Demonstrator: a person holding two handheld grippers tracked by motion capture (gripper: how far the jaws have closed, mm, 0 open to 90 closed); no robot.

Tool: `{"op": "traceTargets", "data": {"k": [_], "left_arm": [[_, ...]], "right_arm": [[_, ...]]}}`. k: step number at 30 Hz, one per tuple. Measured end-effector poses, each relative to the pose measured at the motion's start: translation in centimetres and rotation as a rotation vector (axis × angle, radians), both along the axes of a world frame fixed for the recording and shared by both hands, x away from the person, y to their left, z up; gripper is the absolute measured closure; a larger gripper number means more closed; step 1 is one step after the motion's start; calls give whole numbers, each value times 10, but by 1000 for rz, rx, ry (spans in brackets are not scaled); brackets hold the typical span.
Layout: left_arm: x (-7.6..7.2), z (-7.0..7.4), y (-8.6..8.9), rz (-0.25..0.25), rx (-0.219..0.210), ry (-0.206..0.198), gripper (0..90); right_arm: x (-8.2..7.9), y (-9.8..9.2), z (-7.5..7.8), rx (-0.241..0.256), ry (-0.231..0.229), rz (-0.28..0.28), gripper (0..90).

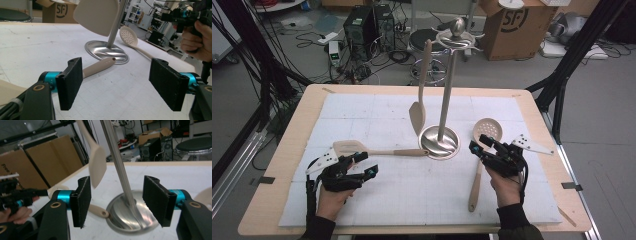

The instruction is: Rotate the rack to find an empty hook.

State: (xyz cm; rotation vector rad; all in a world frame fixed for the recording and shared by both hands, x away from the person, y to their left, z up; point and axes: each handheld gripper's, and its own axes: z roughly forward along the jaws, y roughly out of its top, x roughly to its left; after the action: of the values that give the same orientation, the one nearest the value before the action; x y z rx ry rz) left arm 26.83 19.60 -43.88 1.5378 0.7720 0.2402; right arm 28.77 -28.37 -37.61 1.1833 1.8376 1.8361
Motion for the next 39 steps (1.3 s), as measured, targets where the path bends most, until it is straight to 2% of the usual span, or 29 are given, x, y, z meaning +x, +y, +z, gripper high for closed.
{"op": "traceTargets", "data": {"k": [5,8,12,21,24,30,34,39], "left_arm": [[0,-1,-2,-9,4,7,278],[0,-2,-1,-6,-8,11,278],[1,-2,0,-4,-5,11,278],[2,-4,-1,-3,4,9,282],[2,-4,1,0,0,7,282],[2,-4,1,-3,-10,10,282],[3,-4,1,-10,-12,12,282],[2,-4,1,-9,-16,10,283]], "right_arm": [[8,2,8,59,-8,20,510],[11,4,14,66,-36,28,598],[15,9,24,62,-60,19,645],[27,16,46,124,-107,22,779],[32,17,54,164,-131,33,821],[40,20,71,206,-157,32,844],[44,21,78,258,-170,20,844],[48,25,88,262,-198,18,848]]}}
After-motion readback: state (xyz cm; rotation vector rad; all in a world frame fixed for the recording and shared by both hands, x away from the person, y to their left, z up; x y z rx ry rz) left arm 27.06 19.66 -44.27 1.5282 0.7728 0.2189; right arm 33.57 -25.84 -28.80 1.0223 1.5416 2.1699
